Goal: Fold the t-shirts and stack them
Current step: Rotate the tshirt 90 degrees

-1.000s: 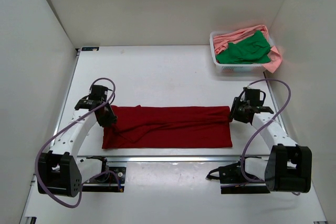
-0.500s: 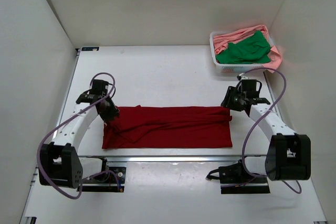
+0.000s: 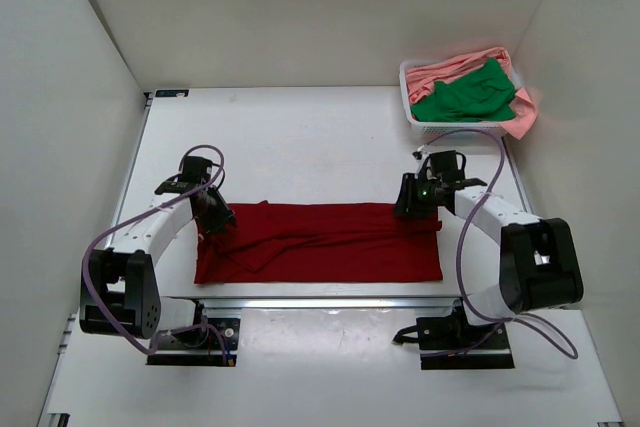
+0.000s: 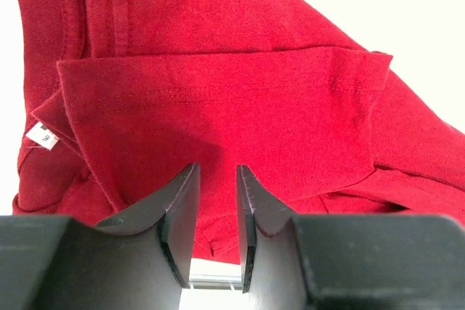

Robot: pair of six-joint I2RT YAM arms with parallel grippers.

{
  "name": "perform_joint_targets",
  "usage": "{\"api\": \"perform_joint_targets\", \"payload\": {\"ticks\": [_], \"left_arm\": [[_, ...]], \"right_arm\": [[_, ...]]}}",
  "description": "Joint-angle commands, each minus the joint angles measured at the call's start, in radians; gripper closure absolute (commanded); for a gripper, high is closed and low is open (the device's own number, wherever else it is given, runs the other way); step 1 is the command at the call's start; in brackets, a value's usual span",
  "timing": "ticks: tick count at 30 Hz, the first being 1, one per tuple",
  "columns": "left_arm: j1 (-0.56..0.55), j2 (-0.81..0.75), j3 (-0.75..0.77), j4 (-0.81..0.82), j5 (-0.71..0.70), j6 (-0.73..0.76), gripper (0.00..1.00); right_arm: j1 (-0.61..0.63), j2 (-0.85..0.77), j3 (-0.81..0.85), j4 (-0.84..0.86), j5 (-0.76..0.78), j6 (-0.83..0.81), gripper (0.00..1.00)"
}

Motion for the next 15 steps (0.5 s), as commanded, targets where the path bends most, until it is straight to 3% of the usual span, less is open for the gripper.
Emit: {"api": "perform_joint_targets", "payload": {"ticks": [1, 5, 9, 12, 15], "left_arm": [[0.011, -0.011, 0.027, 0.022, 0.024, -0.001, 0.62], [0.010, -0.007, 0.032, 0.017, 0.006, 0.010, 0.61], [0.007, -0.001, 0.021, 0.029, 0.029, 0.010, 0.60], [-0.006, 0.006, 0.012, 0.019, 0.026, -0.007, 0.60], [-0.026, 0.022, 0.003, 0.002, -0.002, -0.025, 0.60]], "right_arm": [[0.043, -0.012, -0.049, -0.034, -0.061, -0.022, 0.69], [0.095, -0.161, -0.129, -0.117, -0.053, -0.004, 0.70], [0.065, -0.362, -0.227, -0.186, -0.066, 0.029, 0.73], [0.060, -0.385, -0.163, -0.235, -0.049, -0.002, 0.79], [0.002, -0.347, -0.110, -0.221, -0.078, 0.016, 0.77]]}}
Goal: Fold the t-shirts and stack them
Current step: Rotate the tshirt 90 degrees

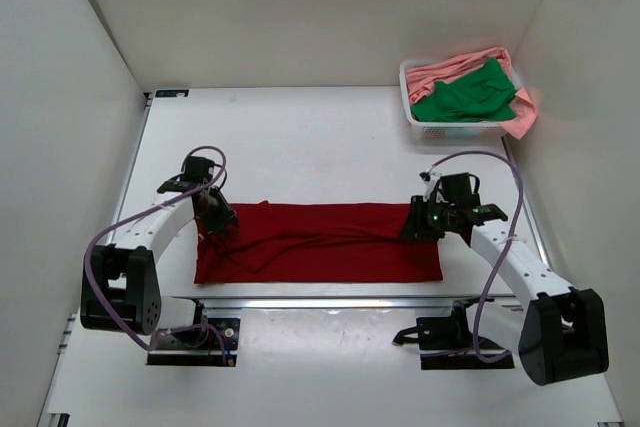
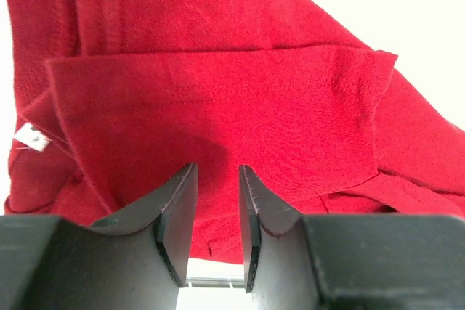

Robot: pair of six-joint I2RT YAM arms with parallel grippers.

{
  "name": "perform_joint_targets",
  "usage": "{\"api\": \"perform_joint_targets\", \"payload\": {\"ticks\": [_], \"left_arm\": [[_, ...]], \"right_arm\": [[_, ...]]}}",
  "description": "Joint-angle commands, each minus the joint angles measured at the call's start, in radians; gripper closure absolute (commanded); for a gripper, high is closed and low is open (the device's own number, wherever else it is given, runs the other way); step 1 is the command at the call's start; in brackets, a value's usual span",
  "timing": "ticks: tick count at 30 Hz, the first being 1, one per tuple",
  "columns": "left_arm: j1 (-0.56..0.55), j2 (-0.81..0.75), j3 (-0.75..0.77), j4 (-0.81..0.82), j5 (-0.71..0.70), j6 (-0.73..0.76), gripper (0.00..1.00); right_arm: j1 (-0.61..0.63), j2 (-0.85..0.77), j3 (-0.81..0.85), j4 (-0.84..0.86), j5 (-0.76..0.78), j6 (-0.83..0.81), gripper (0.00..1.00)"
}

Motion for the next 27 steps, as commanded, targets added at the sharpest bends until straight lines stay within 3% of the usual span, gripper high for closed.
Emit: {"api": "perform_joint_targets", "payload": {"ticks": [1, 7, 11, 14, 18, 21, 23, 25, 27], "left_arm": [[-0.028, 0.011, 0.007, -0.005, -0.028, -0.024, 0.60], [-0.116, 0.183, 0.122, -0.106, -0.184, -0.061, 0.60], [-0.172, 0.375, 0.208, -0.124, -0.220, -0.088, 0.62], [-0.170, 0.484, 0.311, -0.098, -0.203, -0.118, 0.63], [-0.170, 0.776, 0.729, -0.206, -0.225, -0.078, 0.63], [-0.175, 1.063, 1.201, -0.364, -0.197, -0.007, 0.65], [-0.172, 1.276, 1.696, -0.485, -0.168, 0.026, 0.67], [-0.164, 1.488, 2.054, -0.588, -0.125, 0.017, 0.69], [-0.143, 1.378, 1.792, -0.376, -0.026, 0.040, 0.72]], "right_arm": [[-0.034, 0.036, 0.082, 0.006, -0.001, 0.020, 0.74], [-0.041, 0.170, 0.128, 0.124, 0.073, 0.042, 0.66], [-0.021, 0.335, 0.172, 0.096, 0.166, 0.036, 0.66], [-0.011, 0.362, 0.191, 0.029, 0.257, 0.080, 0.67], [0.064, 0.325, 0.150, -0.071, 0.300, 0.224, 0.67], [0.244, 0.294, 0.117, -0.089, 0.297, 0.364, 0.67], [0.396, 0.287, 0.090, -0.013, 0.224, 0.437, 0.67], [0.497, 0.293, 0.065, 0.065, 0.202, 0.508, 0.66], [0.579, 0.323, 0.044, 0.151, 0.193, 0.554, 0.66]]}}
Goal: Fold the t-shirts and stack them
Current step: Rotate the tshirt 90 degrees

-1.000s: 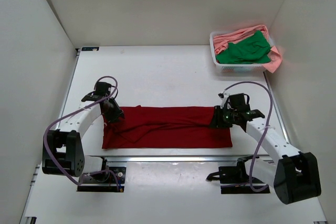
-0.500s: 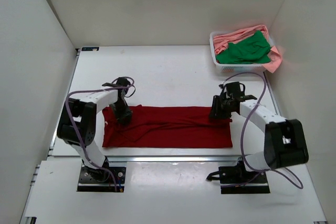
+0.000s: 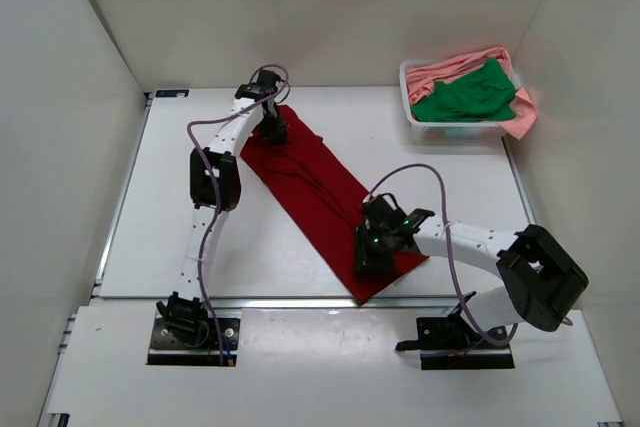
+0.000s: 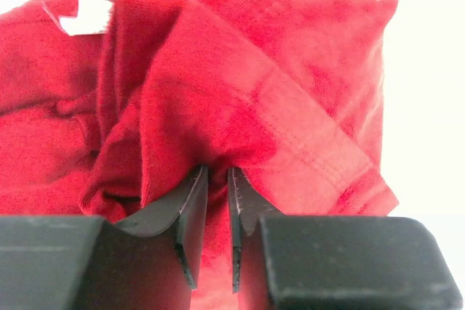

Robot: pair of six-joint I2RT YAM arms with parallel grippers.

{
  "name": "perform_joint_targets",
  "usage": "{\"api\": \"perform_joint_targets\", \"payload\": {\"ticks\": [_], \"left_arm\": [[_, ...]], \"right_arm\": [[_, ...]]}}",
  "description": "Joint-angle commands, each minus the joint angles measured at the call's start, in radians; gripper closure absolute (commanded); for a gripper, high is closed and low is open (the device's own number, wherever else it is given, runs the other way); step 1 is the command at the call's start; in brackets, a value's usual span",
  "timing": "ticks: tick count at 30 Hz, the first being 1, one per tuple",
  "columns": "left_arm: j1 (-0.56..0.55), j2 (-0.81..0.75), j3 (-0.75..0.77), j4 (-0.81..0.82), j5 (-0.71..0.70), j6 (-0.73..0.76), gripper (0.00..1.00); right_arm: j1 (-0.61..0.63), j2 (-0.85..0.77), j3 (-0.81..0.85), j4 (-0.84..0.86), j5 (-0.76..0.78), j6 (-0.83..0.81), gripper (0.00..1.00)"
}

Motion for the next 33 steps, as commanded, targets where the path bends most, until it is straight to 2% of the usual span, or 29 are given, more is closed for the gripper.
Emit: {"api": "perform_joint_targets", "payload": {"ticks": [1, 2, 3, 6, 8, 11, 17, 22, 24, 28, 31, 33], "left_arm": [[0.022, -0.052, -0.200, 0.148, 0.100, 0.024, 0.72], [0.017, -0.082, -0.287, 0.182, 0.092, 0.046, 0.71], [0.007, -0.079, -0.256, 0.176, 0.094, 0.049, 0.70], [-0.007, 0.060, 0.050, 0.078, 0.193, 0.069, 0.69], [-0.009, 0.103, 0.094, 0.130, 0.271, 0.038, 0.69], [-0.020, 0.012, -0.010, 0.246, 0.330, 0.047, 0.69], [0.017, -0.229, -0.068, 0.308, 0.367, 0.030, 0.65], [0.051, -0.476, -0.450, 0.301, 0.280, 0.079, 0.64], [0.045, -0.510, -0.577, 0.255, 0.194, 0.099, 0.65], [-0.001, -0.498, -0.679, 0.173, 0.105, 0.126, 0.67], [-0.052, -0.429, -0.699, 0.158, 0.086, 0.119, 0.67], [-0.069, -0.363, -0.638, 0.135, 0.080, 0.104, 0.67]], "right_arm": [[0.105, 0.022, -0.037, 0.159, -0.047, 0.144, 0.66], [0.123, 0.051, -0.039, 0.228, -0.086, 0.136, 0.65], [0.139, 0.090, -0.039, 0.253, -0.106, 0.137, 0.66], [0.177, 0.158, -0.022, 0.395, -0.202, 0.087, 0.66], [0.209, 0.190, 0.062, 0.391, -0.204, -0.008, 0.66], [0.190, 0.184, 0.160, 0.332, -0.178, -0.082, 0.67], [0.079, 0.106, 0.298, 0.209, -0.107, -0.209, 0.66], [-0.040, 0.065, 0.259, 0.131, 0.007, -0.244, 0.67], [-0.073, 0.063, 0.207, 0.115, 0.050, -0.254, 0.76], [-0.085, 0.083, 0.118, 0.097, 0.092, -0.258, 0.80], [-0.073, 0.079, 0.052, 0.112, 0.081, -0.231, 0.80], [-0.053, 0.071, 0.015, 0.106, 0.071, -0.211, 0.81]]}}
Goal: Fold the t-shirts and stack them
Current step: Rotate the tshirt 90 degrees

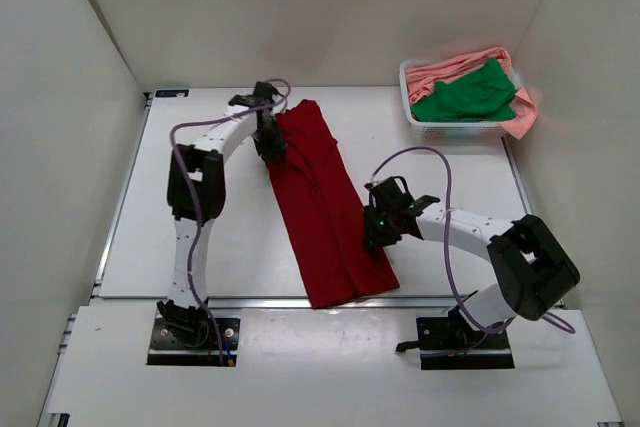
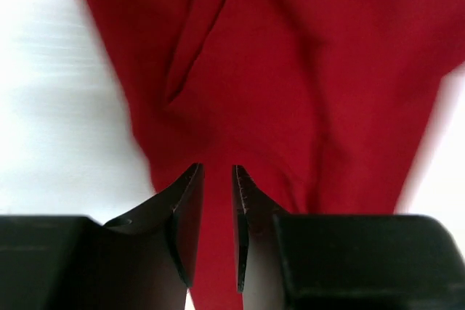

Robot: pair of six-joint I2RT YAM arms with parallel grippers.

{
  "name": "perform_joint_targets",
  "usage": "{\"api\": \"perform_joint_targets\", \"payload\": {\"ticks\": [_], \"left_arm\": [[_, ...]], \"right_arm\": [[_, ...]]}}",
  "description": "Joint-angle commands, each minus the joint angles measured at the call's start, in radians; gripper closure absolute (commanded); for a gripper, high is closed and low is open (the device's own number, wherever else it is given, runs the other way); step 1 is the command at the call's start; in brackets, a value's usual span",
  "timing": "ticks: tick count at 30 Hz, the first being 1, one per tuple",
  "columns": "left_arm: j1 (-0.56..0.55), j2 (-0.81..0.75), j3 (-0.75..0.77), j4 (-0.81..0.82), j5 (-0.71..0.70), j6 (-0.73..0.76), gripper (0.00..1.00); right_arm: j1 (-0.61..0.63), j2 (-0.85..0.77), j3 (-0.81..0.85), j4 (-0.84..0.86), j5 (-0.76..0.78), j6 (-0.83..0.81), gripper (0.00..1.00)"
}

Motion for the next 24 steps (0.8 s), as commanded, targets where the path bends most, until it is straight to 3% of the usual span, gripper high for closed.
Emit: {"api": "perform_joint_targets", "payload": {"ticks": [1, 5, 8, 10, 15, 17, 21, 24], "left_arm": [[-0.057, 0.125, 0.075, -0.076, -0.052, 0.006, 0.67], [-0.057, 0.364, 0.380, -0.235, -0.043, 0.009, 0.67], [-0.019, 0.576, 0.808, -0.364, 0.046, -0.021, 0.63], [0.010, 0.617, 0.821, -0.374, 0.102, -0.048, 0.64], [0.046, 0.451, 0.501, -0.123, 0.157, -0.098, 0.65], [0.057, 0.452, 0.529, -0.082, 0.198, -0.121, 0.64], [0.072, 0.501, 0.795, -0.064, 0.335, -0.141, 0.64], [0.076, 0.419, 0.777, 0.029, 0.416, -0.170, 0.62]], "right_arm": [[0.050, -0.011, -0.048, -0.004, 0.024, 0.041, 0.80], [0.083, -0.025, -0.102, 0.040, -0.036, 0.111, 0.79], [0.117, 0.012, -0.102, 0.060, -0.056, 0.134, 0.79], [0.114, 0.047, -0.090, 0.096, -0.079, 0.137, 0.79], [0.104, 0.177, 0.019, 0.119, -0.096, 0.090, 0.79], [0.103, 0.214, 0.062, 0.105, -0.085, 0.064, 0.79], [0.071, 0.239, 0.146, 0.074, -0.062, -0.019, 0.80], [0.043, 0.205, 0.206, 0.010, -0.011, -0.071, 0.80]]}}
